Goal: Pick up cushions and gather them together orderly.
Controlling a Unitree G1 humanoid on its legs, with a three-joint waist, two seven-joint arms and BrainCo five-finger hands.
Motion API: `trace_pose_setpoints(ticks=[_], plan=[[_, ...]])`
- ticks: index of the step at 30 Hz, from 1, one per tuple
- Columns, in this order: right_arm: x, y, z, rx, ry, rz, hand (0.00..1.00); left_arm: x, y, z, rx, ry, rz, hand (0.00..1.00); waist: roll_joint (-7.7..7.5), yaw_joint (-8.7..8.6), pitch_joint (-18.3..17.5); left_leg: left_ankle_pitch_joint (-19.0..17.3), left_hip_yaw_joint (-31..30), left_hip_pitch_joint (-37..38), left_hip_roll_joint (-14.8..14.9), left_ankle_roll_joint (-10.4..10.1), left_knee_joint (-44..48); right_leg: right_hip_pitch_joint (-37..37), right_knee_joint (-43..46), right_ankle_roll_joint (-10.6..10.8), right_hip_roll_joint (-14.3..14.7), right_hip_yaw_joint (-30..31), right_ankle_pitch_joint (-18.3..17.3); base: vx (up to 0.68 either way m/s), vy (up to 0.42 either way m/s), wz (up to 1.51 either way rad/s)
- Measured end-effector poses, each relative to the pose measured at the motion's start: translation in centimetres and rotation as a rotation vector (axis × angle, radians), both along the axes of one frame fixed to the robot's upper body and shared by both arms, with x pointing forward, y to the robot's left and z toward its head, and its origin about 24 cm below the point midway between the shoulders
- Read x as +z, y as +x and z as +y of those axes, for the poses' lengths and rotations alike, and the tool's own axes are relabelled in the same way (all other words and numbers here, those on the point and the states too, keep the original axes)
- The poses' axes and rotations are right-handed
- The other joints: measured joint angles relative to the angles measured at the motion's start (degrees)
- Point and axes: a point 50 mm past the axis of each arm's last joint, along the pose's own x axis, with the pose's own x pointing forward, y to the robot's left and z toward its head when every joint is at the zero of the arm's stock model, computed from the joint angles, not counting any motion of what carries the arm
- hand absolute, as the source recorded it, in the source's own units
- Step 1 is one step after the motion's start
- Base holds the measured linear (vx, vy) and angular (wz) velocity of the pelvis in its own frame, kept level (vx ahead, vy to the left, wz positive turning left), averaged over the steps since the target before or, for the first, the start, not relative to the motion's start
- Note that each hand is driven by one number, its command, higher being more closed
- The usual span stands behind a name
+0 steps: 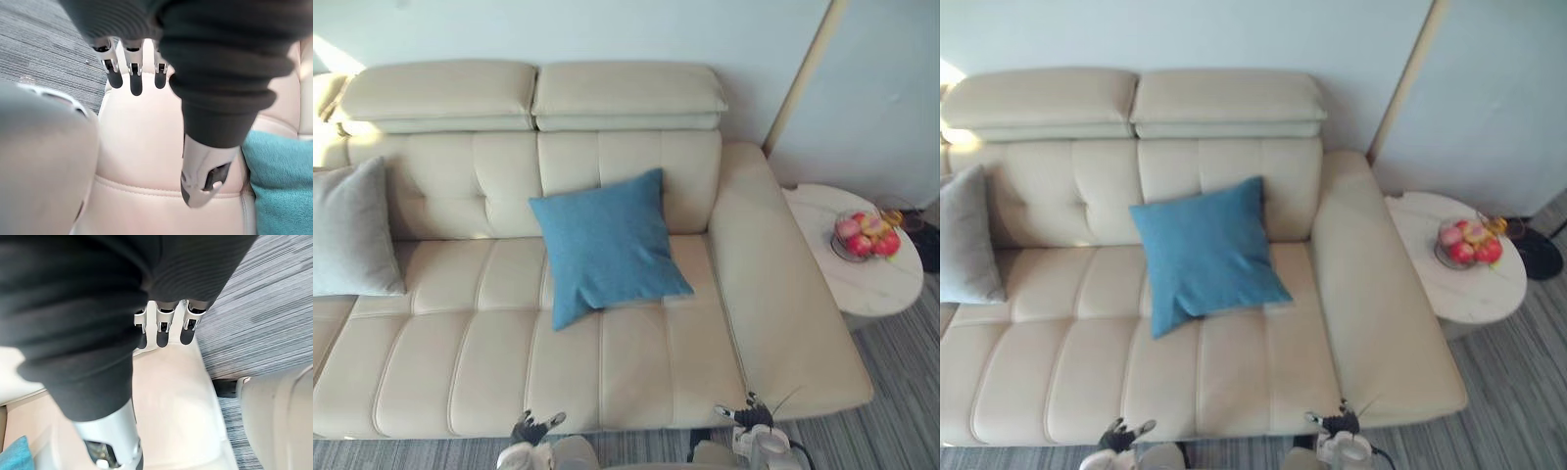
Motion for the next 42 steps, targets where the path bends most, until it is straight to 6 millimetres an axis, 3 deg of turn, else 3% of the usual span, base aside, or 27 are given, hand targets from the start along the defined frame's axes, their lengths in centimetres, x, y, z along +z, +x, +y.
trace_pose_setpoints(ticks=[1, 3, 5, 7, 8, 9, 10, 11, 12, 13, 14, 16, 17, 19, 21, 22, 23, 25, 30, 35, 36, 42], plan=[[-0.2, -0.5, 0.3, 0.008, 0.003, 0.015, 0.0, 0.1, 0.1, 0.1, -0.002, 0.004, -0.005, 0.0, -0.54, -0.01, -0.14, 0.21, -0.61, 0.16, -0.42, 0.27, 0.27, -0.31, 9.12, 0.1, -0.69, 0.15, -3.41, -0.15, 0.007, 0.43], [-0.5, -0.9, 1.4, 0.014, 0.029, 0.025, 0.0, 0.3, -0.1, 0.7, 0.003, 0.023, -0.015, 0.0, -2.37, 0.35, -1.02, 1.2, -2.18, -0.41, -1.79, 0.27, 0.99, 2.34, 21.58, 2.7, -0.71, 1.44, -6.87, -0.1, -0.074, 0.49], [-0.3, -0.3, 1.4, 0.015, 0.029, 0.008, 0.0, 0.4, -0.1, 0.7, 0.015, 0.022, -0.023, 0.0, -2.91, 0.58, -1.23, 2.26, -3.76, -3.92, -2.28, 0.08, 3.3, 5.28, 18.2, 5.04, 0.46, 1.9, -11.31, -0.14, -0.164, 0.4], [0.3, 0.9, 0.8, 0.009, -0.001, -0.024, 0.0, 0.2, -0.2, -0.3, 0.048, -0.012, -0.027, 0.0, -0.35, 1.77, -0.66, 5.46, -4.46, -5.33, -1.07, -0.18, 1.03, 7.45, 11.17, 4.18, 2.85, 0.1, -14.09, -0.22, -0.147, 0.17], [0.4, 1.1, 0.8, 0.0, -0.007, -0.035, 0.0, 0.2, -0.3, -0.4, 0.066, -0.013, -0.031, 0.0, -0.38, 2.61, -0.68, 7.45, -4.28, -6.26, -1.09, -0.69, -0.67, 8.17, 7.43, 3.24, 3.11, -1.25, -16.74, -0.21, -0.138, 0.04], [0.6, 1.4, 0.8, -0.002, -0.008, -0.05, 0.0, 0.3, 0.0, -0.5, 0.069, -0.017, -0.038, 0.0, -0.48, 3.15, -0.55, 8.47, -4.49, -7.51, -1.02, -1.15, -0.89, 8.14, 5.12, 1.64, 3.28, -2.49, -18.37, -0.35, -0.254, 0.05], [1.0, 2.2, 0.8, 0.002, -0.012, -0.075, 0.0, 0.3, 0.2, -0.6, 0.074, -0.02, -0.041, 0.0, 0.48, 3.16, -0.06, 9.97, -5.17, -9.23, -0.22, -1.72, -0.99, 8.02, 2.77, -0.83, 4.5, -3.71, -19.76, -0.31, -0.194, 0.12], [1.3, 2.7, 0.8, 0.004, -0.016, -0.089, 0.0, 0.3, 0.2, -0.7, 0.082, -0.026, -0.04, 0.0, 1.63, 3.07, 0.75, 12.01, -5.6, -8.98, 0.75, -1.64, -2.45, 8.07, 2.76, -1.69, 5.55, -5.03, -18.99, -0.38, -0.211, 0.23], [1.2, 2.4, 0.7, 0.001, -0.018, -0.081, 0.0, 0.2, 0.0, -1.0, 0.089, -0.033, -0.035, 0.0, 1.67, 2.87, 0.74, 14.1, -5.68, -7.95, 0.96, -1.4, -5.06, 8.05, 2.85, -2.29, 5.96, -5.77, -18.65, -0.32, -0.12, 0.31], [0.8, 1.6, 0.8, -0.006, -0.013, -0.06, 0.0, 0.1, -0.3, -0.9, 0.099, -0.035, -0.033, 0.0, 1.24, 2.9, 0.82, 14.15, -6.78, -7.11, 1.2, -1.53, -6.05, 7.83, 2.59, -4.0, 5.56, -6.98, -17.84, -0.3, -0.101, 0.23], [0.8, 1.5, 0.7, -0.008, -0.018, -0.057, 0.0, 0.1, -0.3, -0.9, 0.102, -0.035, -0.035, 0.0, 1.12, 2.98, 0.9, 13.83, -7.16, -7.17, 1.02, -1.62, -4.23, 7.72, 2.58, -4.42, 5.24, -7.08, -17.56, -0.22, -0.028, 0.09], [0.8, 1.5, 0.4, -0.013, -0.029, -0.055, 0.0, 0.2, -0.3, -0.8, 0.113, -0.04, -0.038, 0.0, 0.48, 2.82, 1.03, 9.26, -8.2, -7.24, -0.56, -0.91, 2.8, 6.91, 2.25, -4.8, 3.7, -6.77, -16.21, -0.16, 0.061, -0.03], [0.7, 1.1, 0.2, -0.015, -0.035, -0.046, 0.0, 0.1, -0.4, -0.9, 0.116, -0.042, -0.035, 0.0, 0.46, 2.51, 0.97, 4.81, -8.94, -6.98, -0.92, -0.54, 9.54, 6.7, 0.85, -4.32, 2.94, -6.59, -14.55, -0.2, 0.114, 0.03], [0.5, 0.6, 0.1, -0.018, -0.035, -0.034, 0.0, 0.0, -0.8, -1.0, 0.12, -0.045, -0.025, 0.0, 0.67, 2.36, 0.72, -0.19, -10.02, -4.27, -0.78, -0.72, 14.63, 5.66, -0.63, -3.06, 2.54, -5.95, -12.47, -0.16, 0.18, 0.0], [0.4, 0.4, 0.0, -0.028, -0.03, -0.025, 0.0, -0.2, -1.1, -1.0, 0.128, -0.049, -0.011, 0.0, 1.31, 1.77, 0.3, -3.52, -10.84, -1.53, -2.01, -2.23, 8.89, 4.36, -1.68, -1.23, 3.02, -5.02, -11.13, -0.09, 0.216, -0.01], [0.1, 0.0, 0.3, -0.023, -0.016, -0.01, 0.0, -0.2, -1.4, -0.8, 0.128, -0.046, -0.001, 0.0, 0.88, 1.52, -0.16, -3.8, -10.78, -0.08, -2.43, -2.37, 4.64, 4.05, -3.29, -0.64, 2.91, -4.71, -10.11, -0.13, 0.279, 0.08], [-0.3, -0.5, 1.0, -0.019, 0.011, 0.017, 0.0, -0.4, -1.9, -0.3, 0.127, -0.035, 0.021, 0.0, -0.15, 1.09, -1.38, -2.82, -9.99, 1.01, -3.59, -1.53, -0.63, 4.59, -6.75, -0.15, 2.5, -4.44, -7.88, -0.09, 0.211, 0.06], [-0.8, -1.2, 1.1, -0.033, 0.03, 0.05, 0.0, -0.5, -2.3, -0.2, 0.125, -0.03, 0.034, 0.0, -0.59, 0.56, -1.83, -1.19, -9.39, 2.63, -4.91, -0.45, -3.29, 7.44, -12.15, 0.49, 2.63, -3.39, -4.3, -0.03, 0.215, -0.04], [-1.6, -3.7, -0.3, -0.099, 0.023, 0.143, 0.0, -0.9, -3.0, -0.4, 0.043, -0.012, 0.085, 0.0, -0.3, -0.08, -4.15, 1.2, -9.66, 6.18, -7.99, 0.86, -8.09, 12.19, -20.49, 1.94, 1.56, -3.36, 0.36, 0.0, 0.124, 0.03], [-2.0, -4.6, -0.9, -0.104, 0.018, 0.194, 0.0, -1.1, -3.4, -0.6, 0.019, -0.016, 0.105, 0.0, 1.24, -0.16, -4.86, 2.26, -11.18, 7.95, -8.18, 0.72, -10.43, 14.63, -23.43, 1.35, 2.28, -4.2, 1.22, 0.01, -0.011, 0.09], [-1.6, -4.0, -2.8, -0.116, -0.005, 0.193, 0.0, -1.2, -4.2, 0.9, -0.011, 0.014, 0.159, 0.0, 1.77, -1.2, -3.46, 1.01, -16.78, 12.9, -7.71, 0.73, -13.88, 17.94, -23.04, -0.1, 3.75, -3.24, -1.33, 0.0, 0.0, 0.0], [-1.6, -4.0, -2.8, -0.115, -0.005, 0.193, 0.0, -1.2, -4.3, 0.9, -0.01, 0.014, 0.16, 0.0, 1.77, -1.22, -3.48, 1.01, -16.74, 12.9, -7.71, 0.73, -13.88, 17.99, -23.01, -0.09, 3.75, -3.34, -1.32, 0.0, 0.0, 0.0]])
